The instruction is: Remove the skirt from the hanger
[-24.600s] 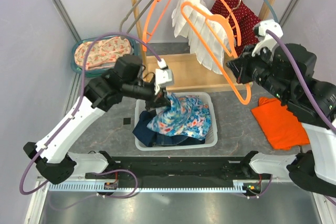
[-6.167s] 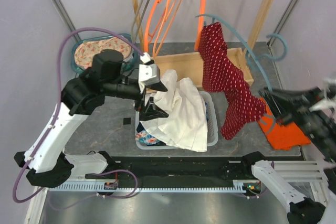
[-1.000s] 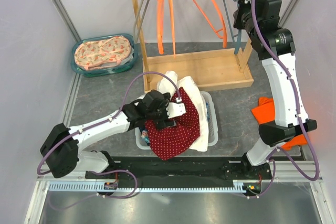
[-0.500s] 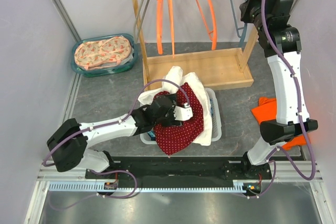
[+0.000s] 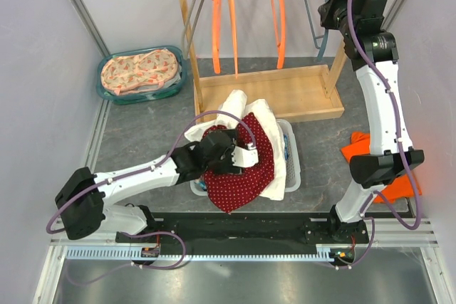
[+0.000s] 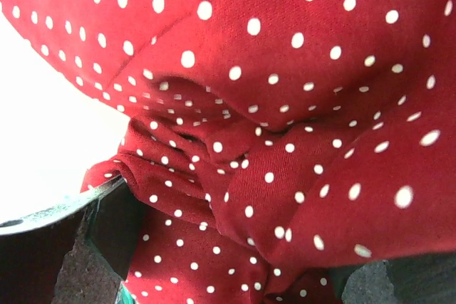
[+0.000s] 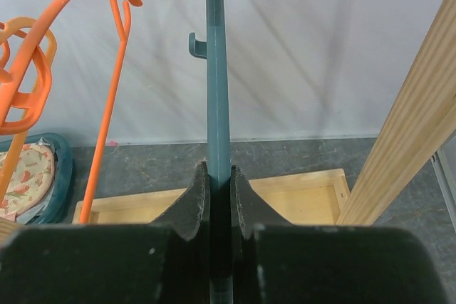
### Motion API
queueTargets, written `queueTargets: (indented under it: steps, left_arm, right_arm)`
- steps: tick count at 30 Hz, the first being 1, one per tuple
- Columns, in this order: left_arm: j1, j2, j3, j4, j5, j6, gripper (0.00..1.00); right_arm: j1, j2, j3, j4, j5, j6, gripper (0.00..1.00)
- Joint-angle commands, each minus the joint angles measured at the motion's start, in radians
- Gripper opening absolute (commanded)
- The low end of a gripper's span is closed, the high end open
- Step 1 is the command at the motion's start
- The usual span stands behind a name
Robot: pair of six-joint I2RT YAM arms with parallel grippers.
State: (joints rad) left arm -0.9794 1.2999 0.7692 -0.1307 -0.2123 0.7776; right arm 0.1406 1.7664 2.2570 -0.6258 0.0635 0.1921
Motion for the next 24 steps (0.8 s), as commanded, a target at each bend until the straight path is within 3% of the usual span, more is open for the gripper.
queueTargets:
  steps: [1,3,4,5,6,8,17,24]
  left_arm:
    - [-0.007,-0.004,0.195,-0.400,0.011,-0.136,1.00]
    - [-0.007,-0.034,0.328,-0.447,0.053,-0.193,1.00]
    - [-0.005,-0.046,0.364,-0.475,0.062,-0.208,1.00]
    - [-0.007,-0.062,0.395,-0.487,0.098,-0.216,0.99]
    - [-0.007,-0.074,0.454,-0.504,0.123,-0.230,1.00]
    - [-0.005,-0.090,0.505,-0.546,0.155,-0.245,1.00]
    - [-0.007,-0.146,0.809,-0.717,0.301,-0.310,1.00]
    - [0.091,-0.240,0.776,-0.721,0.284,-0.317,1.00]
  right_arm:
    - [-0.003,-0.027,-0.042,0.031,-0.028,0.026,0.01]
    - [-0.003,-0.051,-0.066,0.032,-0.021,0.030,0.20]
    - [-0.001,-0.073,-0.091,0.032,-0.011,0.032,0.49]
    - [-0.003,-0.085,-0.106,0.035,-0.007,0.033,0.65]
    - [-0.003,-0.099,-0.119,0.037,0.007,0.033,0.72]
    - [-0.003,-0.139,-0.154,0.037,0.027,0.033,0.96]
    - [-0.001,-0.412,-0.368,-0.020,0.075,0.086,0.98]
    - [0.045,-0.709,-0.751,-0.116,-0.031,0.096,0.98]
